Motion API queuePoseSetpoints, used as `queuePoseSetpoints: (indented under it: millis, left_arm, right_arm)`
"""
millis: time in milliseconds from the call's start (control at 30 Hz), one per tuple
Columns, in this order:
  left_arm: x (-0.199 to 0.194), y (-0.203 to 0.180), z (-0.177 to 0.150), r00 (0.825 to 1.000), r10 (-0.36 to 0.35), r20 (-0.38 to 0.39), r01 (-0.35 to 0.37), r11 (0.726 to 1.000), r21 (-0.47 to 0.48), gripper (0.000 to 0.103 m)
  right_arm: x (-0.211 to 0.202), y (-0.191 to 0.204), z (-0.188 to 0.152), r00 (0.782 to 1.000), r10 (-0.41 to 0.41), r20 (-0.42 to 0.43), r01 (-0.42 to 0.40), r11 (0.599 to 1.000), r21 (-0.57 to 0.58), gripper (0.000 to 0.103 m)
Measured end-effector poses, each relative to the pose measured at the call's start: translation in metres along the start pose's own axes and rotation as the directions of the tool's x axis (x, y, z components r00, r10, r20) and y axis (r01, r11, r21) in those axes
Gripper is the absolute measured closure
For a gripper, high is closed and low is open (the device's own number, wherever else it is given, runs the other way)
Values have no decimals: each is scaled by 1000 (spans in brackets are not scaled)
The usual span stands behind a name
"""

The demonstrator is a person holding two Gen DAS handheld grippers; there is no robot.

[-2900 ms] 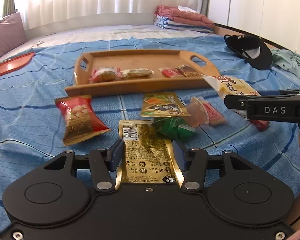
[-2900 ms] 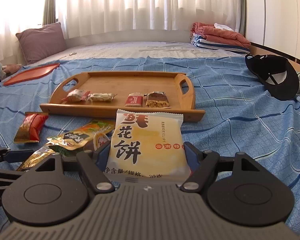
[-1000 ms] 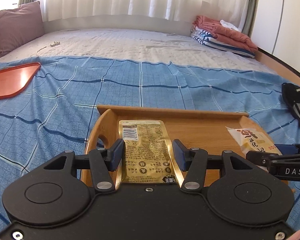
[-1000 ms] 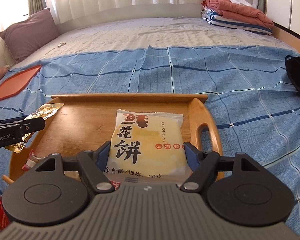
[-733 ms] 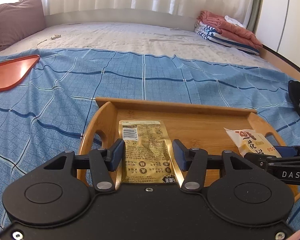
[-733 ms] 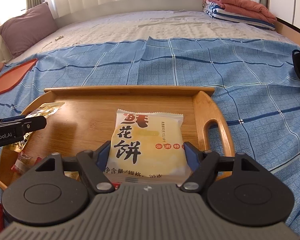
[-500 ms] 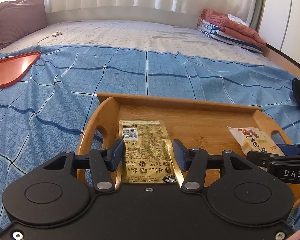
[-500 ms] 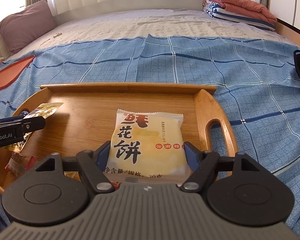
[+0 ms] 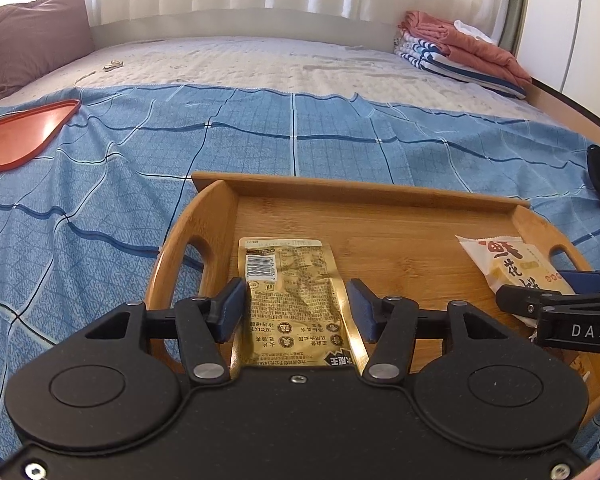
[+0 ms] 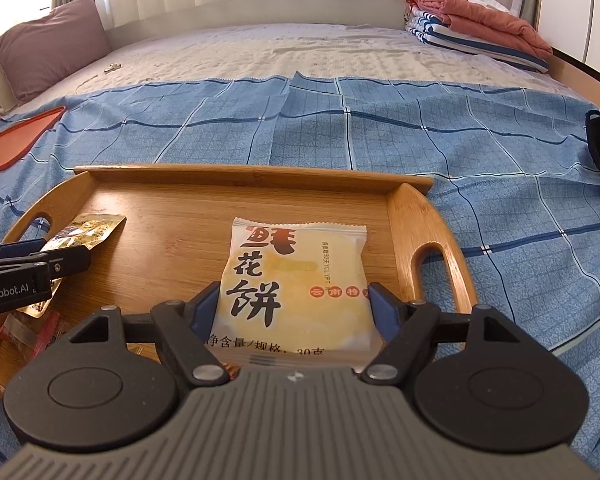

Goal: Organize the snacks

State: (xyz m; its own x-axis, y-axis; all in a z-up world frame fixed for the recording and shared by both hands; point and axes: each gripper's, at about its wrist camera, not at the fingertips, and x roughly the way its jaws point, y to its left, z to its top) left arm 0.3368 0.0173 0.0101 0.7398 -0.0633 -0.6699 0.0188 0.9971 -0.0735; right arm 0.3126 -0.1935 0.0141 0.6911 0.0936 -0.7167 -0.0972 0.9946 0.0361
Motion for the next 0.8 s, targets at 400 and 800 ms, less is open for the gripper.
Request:
queuePoseSetpoints:
  millis: [400,800]
  left_arm:
    - [-32,1,0,998,-14,55,10,998,65,16]
    - [-95,4,-24,995,-64,82,55,992,113,9]
  right_arm:
    - [-21,-2,-4,999,8,32,-9,1000,13,13]
    - [-77,-14,-29,996,16,82,-17,1000,18,12]
